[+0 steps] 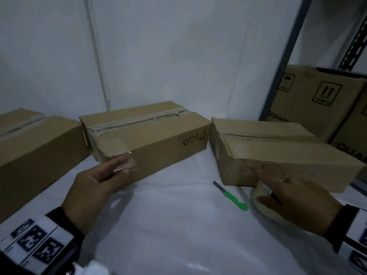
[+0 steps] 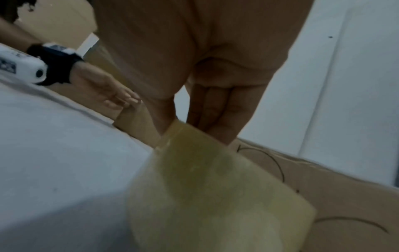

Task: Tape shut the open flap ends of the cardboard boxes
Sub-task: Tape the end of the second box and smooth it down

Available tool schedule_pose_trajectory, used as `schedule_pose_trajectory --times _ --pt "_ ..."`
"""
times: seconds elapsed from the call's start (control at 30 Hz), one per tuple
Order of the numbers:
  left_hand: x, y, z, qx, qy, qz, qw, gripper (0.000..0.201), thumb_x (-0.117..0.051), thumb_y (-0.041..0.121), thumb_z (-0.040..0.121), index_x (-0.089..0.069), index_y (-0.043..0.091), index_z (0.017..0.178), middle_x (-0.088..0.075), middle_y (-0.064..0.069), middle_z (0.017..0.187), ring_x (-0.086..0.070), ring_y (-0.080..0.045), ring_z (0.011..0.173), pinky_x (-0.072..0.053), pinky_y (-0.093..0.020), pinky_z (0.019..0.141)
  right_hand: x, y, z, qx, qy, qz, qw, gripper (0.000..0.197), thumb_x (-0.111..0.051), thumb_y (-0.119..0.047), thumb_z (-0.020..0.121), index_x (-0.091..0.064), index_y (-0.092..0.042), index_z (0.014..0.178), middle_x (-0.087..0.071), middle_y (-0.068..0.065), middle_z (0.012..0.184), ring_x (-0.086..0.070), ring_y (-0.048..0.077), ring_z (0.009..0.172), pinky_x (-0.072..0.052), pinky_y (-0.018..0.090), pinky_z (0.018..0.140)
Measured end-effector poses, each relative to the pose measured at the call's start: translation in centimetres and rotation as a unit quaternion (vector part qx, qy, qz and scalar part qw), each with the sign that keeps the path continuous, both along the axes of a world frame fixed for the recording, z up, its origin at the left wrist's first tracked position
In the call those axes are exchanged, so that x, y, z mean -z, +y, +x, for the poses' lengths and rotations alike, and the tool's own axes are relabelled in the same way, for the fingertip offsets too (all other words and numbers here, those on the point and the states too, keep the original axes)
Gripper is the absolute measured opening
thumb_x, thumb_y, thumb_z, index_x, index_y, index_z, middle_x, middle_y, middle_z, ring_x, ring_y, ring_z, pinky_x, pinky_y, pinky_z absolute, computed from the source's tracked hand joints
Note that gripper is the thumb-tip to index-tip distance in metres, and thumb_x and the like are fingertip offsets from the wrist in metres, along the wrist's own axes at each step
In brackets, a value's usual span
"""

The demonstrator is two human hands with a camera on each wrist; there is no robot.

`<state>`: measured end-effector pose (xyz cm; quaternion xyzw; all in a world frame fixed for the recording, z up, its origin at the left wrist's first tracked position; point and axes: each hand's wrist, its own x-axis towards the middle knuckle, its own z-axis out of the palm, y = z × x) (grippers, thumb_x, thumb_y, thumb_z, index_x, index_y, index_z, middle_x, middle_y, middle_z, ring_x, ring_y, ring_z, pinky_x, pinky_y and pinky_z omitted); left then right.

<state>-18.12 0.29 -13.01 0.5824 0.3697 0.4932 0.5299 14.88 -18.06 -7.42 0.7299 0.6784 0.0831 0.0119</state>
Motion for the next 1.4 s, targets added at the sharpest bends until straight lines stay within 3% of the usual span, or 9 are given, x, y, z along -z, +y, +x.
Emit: schedule_pose_trajectory --times 0.17,0.27,0.37,0.5,0.63,0.73,0.87,1.03,1.4 --pt "0.2 -0.4 0.2 -0.030 0.005 0.028 0.999 0.025 -0.069 0.001 0.077 -0.072 0.020 0.094 -0.077 0.010 0.080 -0.069 0.000 0.075 -0.050 -0.006 0.063 1.3 -0.1 0.3 0.033 -0.052 -0.009 0.998 0.087 -0.085 -0.037 0.063 -0.050 -0.006 0.137 -0.041 -0.009 0.050 -0.001 0.004 0.038 0.003 0.013 0.041" --pt "0.3 -0.7 0.0 -0.055 0.008 0.038 0.998 0.022 -0.074 0.004 0.073 -0.075 0.022 0.085 -0.077 0.006 0.078 -0.070 -0.008 0.075 -0.055 -0.013 0.065 0.6 0.0 -0.3 0.072 -0.049 -0.017 0.996 0.077 -0.068 -0.051 0.076 -0.046 -0.013 0.140 -0.065 -0.005 0.062 -0.026 0.000 0.035 -0.015 0.017 0.036" --pt "0.0 -0.8 -0.3 -0.063 -0.002 0.025 0.998 0.025 -0.075 0.004 0.071 -0.075 0.024 0.087 -0.078 0.001 0.085 -0.071 -0.014 0.082 -0.058 -0.029 0.073 -0.8 0.7 -1.5 0.077 -0.055 0.031 0.995 0.061 -0.040 -0.068 0.081 -0.054 -0.025 0.121 -0.068 -0.002 0.067 -0.060 0.020 0.048 -0.047 0.029 0.041" --pt "-0.5 -0.9 -0.7 -0.066 0.001 0.008 0.998 0.024 -0.073 0.002 0.073 -0.075 0.023 0.087 -0.077 -0.009 0.082 -0.073 -0.023 0.078 -0.058 -0.038 0.076 -3.5 4.8 -6.0 0.023 0.053 0.033 0.998 0.048 -0.032 -0.070 0.084 -0.054 -0.034 0.107 -0.067 -0.008 0.068 -0.060 0.008 0.057 -0.050 0.029 0.054" --pt "-1.0 -1.0 -1.0 -0.051 -0.009 -0.020 0.998 0.018 -0.073 0.007 0.073 -0.074 0.018 0.087 -0.077 -0.012 0.078 -0.074 -0.024 0.074 -0.060 -0.032 0.067 -2.8 10.6 -11.5 -0.032 0.472 -0.025 0.881 0.029 -0.058 -0.046 0.088 -0.067 -0.019 0.092 -0.076 0.000 0.077 -0.072 0.010 0.065 -0.058 0.032 0.060" --pt "-1.5 -1.3 -1.0 -0.030 -0.022 -0.035 0.999 0.019 -0.072 0.007 0.072 -0.073 0.013 0.090 -0.076 -0.013 0.075 -0.074 -0.022 0.070 -0.059 -0.026 0.056 -0.5 14.2 -15.1 -0.004 0.632 -0.098 0.769 0.031 -0.061 -0.041 0.090 -0.068 -0.011 0.098 -0.073 0.004 0.099 -0.072 0.019 0.082 -0.056 0.032 0.067" --pt "-2.1 -1.4 -1.0 -0.012 -0.028 -0.044 0.999 0.025 -0.075 0.014 0.064 -0.071 0.010 0.089 -0.076 -0.016 0.077 -0.074 -0.026 0.074 -0.058 -0.030 0.058 1.2 16.3 -17.6 -0.006 0.747 -0.123 0.653 0.023 -0.063 -0.029 0.091 -0.069 -0.007 0.098 -0.070 0.001 0.076 -0.064 0.016 0.072 -0.049 0.031 0.072" --pt "-3.0 -1.3 -1.4 0.009 -0.052 -0.063 0.997 0.039 -0.073 0.002 0.070 -0.040 0.013 0.087 -0.076 -0.016 0.082 -0.074 -0.029 0.077 -0.056 -0.031 0.055 2.1 17.1 -18.0 -0.023 0.781 -0.072 0.620 0.004 -0.068 -0.008 0.085 -0.068 -0.012 0.083 -0.066 0.006 0.076 -0.061 0.017 0.070 -0.047 0.028 0.063" --pt "-2.5 -1.4 -1.5 0.002 -0.043 -0.091 0.995 0.038 -0.070 -0.003 0.076 -0.051 0.004 0.108 -0.070 -0.012 0.087 -0.073 -0.028 0.082 -0.059 -0.043 0.061 2.7 16.9 -17.6 -0.058 0.791 -0.054 0.606 0.003 -0.065 -0.009 0.087 -0.066 -0.011 0.085 -0.069 0.006 0.072 -0.065 0.015 0.063 -0.048 0.023 0.056"
